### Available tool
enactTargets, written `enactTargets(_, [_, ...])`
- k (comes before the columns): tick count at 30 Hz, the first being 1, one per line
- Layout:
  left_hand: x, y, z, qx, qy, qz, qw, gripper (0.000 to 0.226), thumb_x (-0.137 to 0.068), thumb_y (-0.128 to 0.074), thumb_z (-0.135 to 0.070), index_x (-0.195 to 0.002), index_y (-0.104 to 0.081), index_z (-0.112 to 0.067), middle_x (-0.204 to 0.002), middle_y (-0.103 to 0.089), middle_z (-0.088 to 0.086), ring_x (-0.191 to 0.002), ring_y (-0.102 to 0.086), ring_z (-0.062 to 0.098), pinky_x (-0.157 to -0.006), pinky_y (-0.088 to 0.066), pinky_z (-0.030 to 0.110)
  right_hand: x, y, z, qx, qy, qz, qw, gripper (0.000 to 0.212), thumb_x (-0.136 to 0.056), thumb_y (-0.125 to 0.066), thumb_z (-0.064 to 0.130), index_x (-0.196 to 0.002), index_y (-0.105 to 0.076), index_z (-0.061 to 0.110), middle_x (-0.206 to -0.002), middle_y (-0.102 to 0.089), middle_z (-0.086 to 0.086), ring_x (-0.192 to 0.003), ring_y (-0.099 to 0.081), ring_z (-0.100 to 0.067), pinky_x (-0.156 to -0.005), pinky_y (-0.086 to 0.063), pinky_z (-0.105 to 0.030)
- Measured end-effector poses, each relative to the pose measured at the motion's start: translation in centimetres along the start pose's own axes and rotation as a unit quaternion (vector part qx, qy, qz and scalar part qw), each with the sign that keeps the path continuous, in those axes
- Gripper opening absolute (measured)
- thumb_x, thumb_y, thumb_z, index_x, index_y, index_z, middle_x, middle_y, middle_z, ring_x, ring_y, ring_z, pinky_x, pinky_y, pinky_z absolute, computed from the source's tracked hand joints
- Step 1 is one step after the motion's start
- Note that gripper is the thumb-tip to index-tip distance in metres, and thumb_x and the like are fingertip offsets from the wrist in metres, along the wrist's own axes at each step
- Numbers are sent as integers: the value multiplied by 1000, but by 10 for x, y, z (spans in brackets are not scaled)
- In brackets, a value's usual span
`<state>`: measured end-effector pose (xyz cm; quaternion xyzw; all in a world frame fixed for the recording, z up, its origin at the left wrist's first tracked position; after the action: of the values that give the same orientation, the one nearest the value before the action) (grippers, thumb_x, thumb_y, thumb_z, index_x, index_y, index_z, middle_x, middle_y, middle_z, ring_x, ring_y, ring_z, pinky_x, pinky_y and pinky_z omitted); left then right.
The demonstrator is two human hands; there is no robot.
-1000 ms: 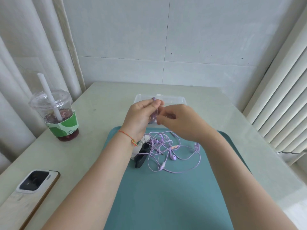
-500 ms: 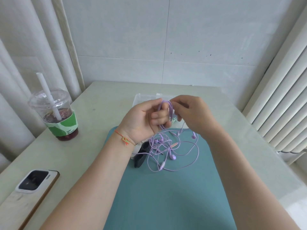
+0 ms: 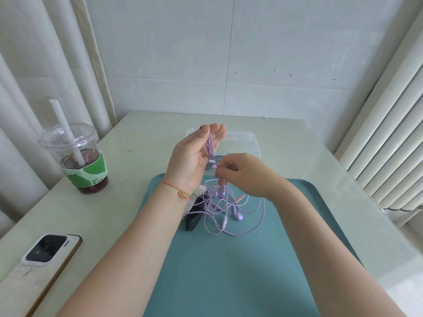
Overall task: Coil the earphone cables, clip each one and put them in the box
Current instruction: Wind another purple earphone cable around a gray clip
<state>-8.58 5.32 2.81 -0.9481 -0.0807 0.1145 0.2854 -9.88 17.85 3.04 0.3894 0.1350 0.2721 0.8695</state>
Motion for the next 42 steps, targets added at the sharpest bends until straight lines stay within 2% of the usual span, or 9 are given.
enactTargets(5, [0, 1, 4, -52, -37, -7, 998, 16, -96, -55, -9, -95, -69, -2, -98, -73, 11, -105, -68, 30, -101, -49, 36, 1, 2, -5, 27, -15, 3, 1000, 11, -91, -53, 17, -90, -64, 19, -62, -65, 8, -54, -54, -7, -49, -40, -17])
enactTargets(10, [0, 1, 5, -78, -49, -5, 996, 17, -96, -56, -11, -92, -71, -6, -93, -75, 7, -105, -68, 31, -104, -47, 40, 0, 6, -7, 66, -4, -19, 998, 16, -79, -58, 8, -88, -63, 21, -72, -52, 9, -65, -49, -8, -56, -36, -17])
enactTargets(16, [-1, 2, 5, -79, -55, 0, 995, 17, -96, -55, -10, -94, -71, -5, -95, -75, 8, -104, -69, 31, -101, -49, 37, -1, 5, -7, 103, 3, -14, 995, 25, -83, -51, 5, -91, -73, 14, -81, -67, 2, -72, -61, -18, -63, -48, -18])
enactTargets(20, [-2, 6, 6, -130, -48, 6, 990, 20, -98, -55, -14, -94, -71, -3, -100, -74, 15, -102, -69, 30, -98, -50, 36, -2, 3, -10, 4, -18, -17, 1000, 19, -94, -46, 13, -91, -65, 15, -80, -70, -4, -64, -68, -22, -68, -58, -35])
enactTargets(23, [-2, 8, 12, -294, -51, 13, 954, 25, -99, -54, -20, -87, -71, -8, -86, -75, 5, -83, -71, 21, -86, -55, 34, -4, 5, -9, 45, 12, -43, 998, 12, -93, -56, 22, -94, -68, 20, -80, -67, 1, -67, -57, -16, -73, -50, -32])
enactTargets(27, [3, 2, 15, -395, -53, 11, 917, 33, -100, -51, -18, -69, -60, -11, -47, -49, -15, -50, -44, 1, -57, -41, 19, -4, 9, -8, 3, 26, -67, 997, 13, -88, -60, 17, -95, -70, 19, -89, -70, 4, -68, -56, -3, -73, -47, -24])
enactTargets(33, [3, 1, 16, -352, 13, 32, 935, 40, -103, -42, -18, -66, -55, -11, -46, -48, -2, -40, -42, 11, -46, -41, 25, -1, 18, 0, -5, 58, -118, 991, 3, -85, -64, 15, -87, -63, 16, -67, -55, 13, -57, -47, 2, -56, -36, -11])
enactTargets(38, [5, 0, 17, -322, 101, 45, 940, 46, -104, -35, -34, -70, -58, -14, -48, -35, -1, -42, -23, 13, -42, -19, 20, 0, 16, 4, -5, 75, -126, 989, 8, -85, -68, 19, -91, -64, 17, -79, -57, 7, -56, -46, 1, -56, -36, -8])
enactTargets(42, [7, 0, 19, -332, 141, 45, 932, 55, -102, -29, -48, -75, -60, -12, -46, -34, 1, -38, -19, 13, -41, -16, 18, 2, 14, 8, 25, 105, -135, 985, 11, -83, -72, 18, -90, -64, 17, -93, -51, 7, -74, -53, -8, -68, -38, -6])
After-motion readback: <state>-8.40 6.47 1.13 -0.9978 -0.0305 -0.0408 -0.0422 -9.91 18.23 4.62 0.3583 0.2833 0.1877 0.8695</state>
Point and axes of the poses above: each hand's wrist, its own x-axis away from the middle knuckle, its own y-axis out of the back of the hand, z = x × y, the point moved 4 cm from there along -x, towards the middle knuckle
